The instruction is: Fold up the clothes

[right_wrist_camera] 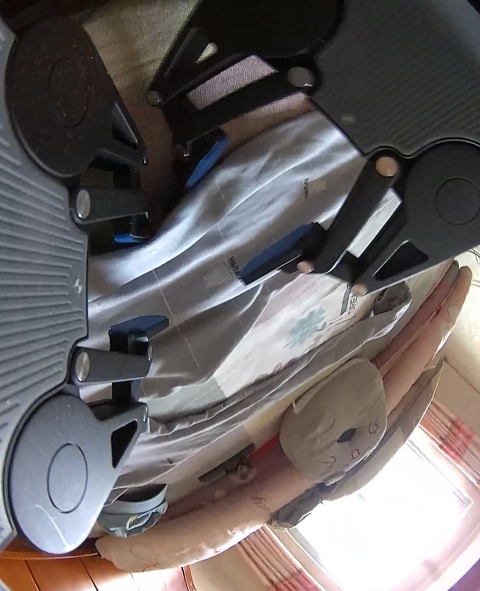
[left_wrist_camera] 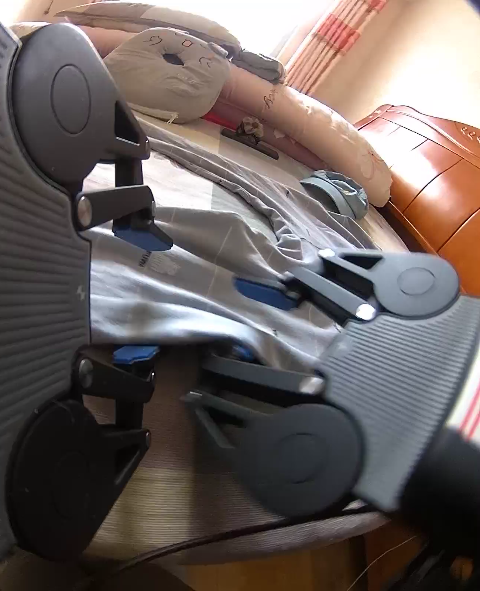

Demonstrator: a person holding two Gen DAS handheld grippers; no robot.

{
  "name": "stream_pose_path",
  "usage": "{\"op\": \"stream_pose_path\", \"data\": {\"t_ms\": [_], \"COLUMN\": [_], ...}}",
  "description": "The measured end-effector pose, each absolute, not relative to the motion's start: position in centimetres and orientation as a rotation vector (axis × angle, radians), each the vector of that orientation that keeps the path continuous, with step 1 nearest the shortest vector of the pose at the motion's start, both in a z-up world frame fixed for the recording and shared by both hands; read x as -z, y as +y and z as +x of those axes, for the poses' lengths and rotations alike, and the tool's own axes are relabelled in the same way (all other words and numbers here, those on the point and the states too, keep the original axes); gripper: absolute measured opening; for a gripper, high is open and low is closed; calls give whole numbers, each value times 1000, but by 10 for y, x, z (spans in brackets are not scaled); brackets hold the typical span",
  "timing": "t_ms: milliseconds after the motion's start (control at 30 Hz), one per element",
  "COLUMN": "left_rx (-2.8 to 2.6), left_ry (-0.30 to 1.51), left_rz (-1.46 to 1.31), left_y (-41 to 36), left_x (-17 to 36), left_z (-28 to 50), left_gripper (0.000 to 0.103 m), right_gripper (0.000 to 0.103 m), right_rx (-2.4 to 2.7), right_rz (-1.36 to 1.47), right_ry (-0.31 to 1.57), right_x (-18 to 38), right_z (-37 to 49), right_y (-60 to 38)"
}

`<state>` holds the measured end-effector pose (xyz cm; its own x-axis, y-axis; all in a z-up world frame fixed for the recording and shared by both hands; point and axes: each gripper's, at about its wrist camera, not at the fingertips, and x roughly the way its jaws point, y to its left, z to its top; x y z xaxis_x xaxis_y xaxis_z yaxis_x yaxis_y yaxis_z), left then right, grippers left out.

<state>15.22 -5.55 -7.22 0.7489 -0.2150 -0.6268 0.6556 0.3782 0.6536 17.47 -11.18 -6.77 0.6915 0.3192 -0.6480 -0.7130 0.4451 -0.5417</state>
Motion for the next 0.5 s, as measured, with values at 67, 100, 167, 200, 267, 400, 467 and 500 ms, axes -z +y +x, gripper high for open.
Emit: {"op": "stream_pose_path", "data": {"t_ms": [67,100,167,200,267,400,467,500], "left_rx": [536,510,444,407,370,330,320,311], "left_ry": [510,521,550,566,568,539,525,522], "left_rz": [1044,1046,1082,1113,1157,1213,1241,1244], "left_y": [-40,-31,-15,-8,2,12,15,18], "left_x": [71,71,73,75,80,84,87,88], "left_z": [151,149,147,145,140,126,119,118], "left_gripper": [54,54,54,54,54,52,52,52], "right_gripper": [41,41,41,41,40,23,23,23], "right_rx": [-646,-633,-608,-596,-583,-601,-609,-609], "right_rz": [-913,-919,-931,-938,-950,-974,-996,-1003], "right_ry": [498,499,505,507,499,479,466,463], "right_x": [71,71,72,73,73,76,77,77], "right_z": [175,174,172,171,169,162,158,157], "right_y": [-121,-126,-138,-142,-146,-144,-143,-144]}}
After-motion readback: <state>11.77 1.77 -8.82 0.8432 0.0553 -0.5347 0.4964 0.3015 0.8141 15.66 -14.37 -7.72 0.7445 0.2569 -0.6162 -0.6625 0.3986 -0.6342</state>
